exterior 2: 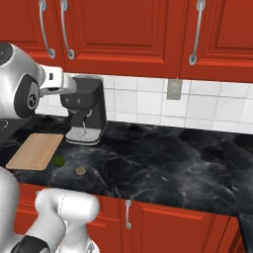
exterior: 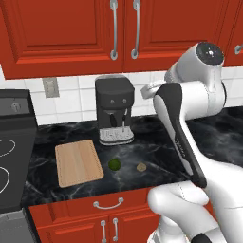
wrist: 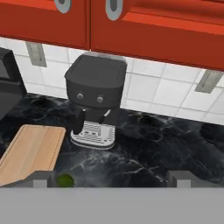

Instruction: Open the cabinet. Place the bowl and condiment on the counter. Then place the lime and garlic on the cutting board.

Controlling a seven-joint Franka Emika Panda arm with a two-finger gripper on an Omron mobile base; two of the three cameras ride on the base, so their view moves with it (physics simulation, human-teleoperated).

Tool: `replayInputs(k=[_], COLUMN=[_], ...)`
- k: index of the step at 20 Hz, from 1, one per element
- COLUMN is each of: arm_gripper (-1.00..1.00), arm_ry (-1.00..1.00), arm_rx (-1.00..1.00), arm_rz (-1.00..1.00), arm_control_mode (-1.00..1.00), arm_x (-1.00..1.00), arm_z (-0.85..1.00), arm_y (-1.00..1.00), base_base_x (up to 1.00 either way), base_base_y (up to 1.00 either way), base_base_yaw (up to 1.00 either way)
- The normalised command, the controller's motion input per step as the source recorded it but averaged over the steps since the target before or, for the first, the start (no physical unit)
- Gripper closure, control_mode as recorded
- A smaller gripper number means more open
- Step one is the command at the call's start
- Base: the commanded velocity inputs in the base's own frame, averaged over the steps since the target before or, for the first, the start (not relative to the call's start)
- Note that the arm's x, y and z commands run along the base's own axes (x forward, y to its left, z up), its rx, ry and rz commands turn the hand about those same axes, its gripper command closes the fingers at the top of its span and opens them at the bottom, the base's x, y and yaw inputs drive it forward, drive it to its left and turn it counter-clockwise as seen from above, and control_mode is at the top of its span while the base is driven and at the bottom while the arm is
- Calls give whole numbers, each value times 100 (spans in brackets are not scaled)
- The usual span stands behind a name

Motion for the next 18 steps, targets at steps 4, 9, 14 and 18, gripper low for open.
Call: replayInputs(k=[4, 9, 14, 18], arm_gripper=[-100, -100, -100, -100], arm_ry=[-23, -19, -1, 2], arm_rx=[0, 1, 2, 7], arm_rz=[0, 1, 1, 0], arm_control_mode=[-100, -100, -100, -100], arm_x=[-46, -46, -32, -31], arm_z=[44, 32, 25, 38], arm_y=[4, 7, 14, 12], base_base_x=[0, 0, 0, 0], base_base_y=[0, 0, 0, 0], base_base_yaw=[0, 0, 0, 0])
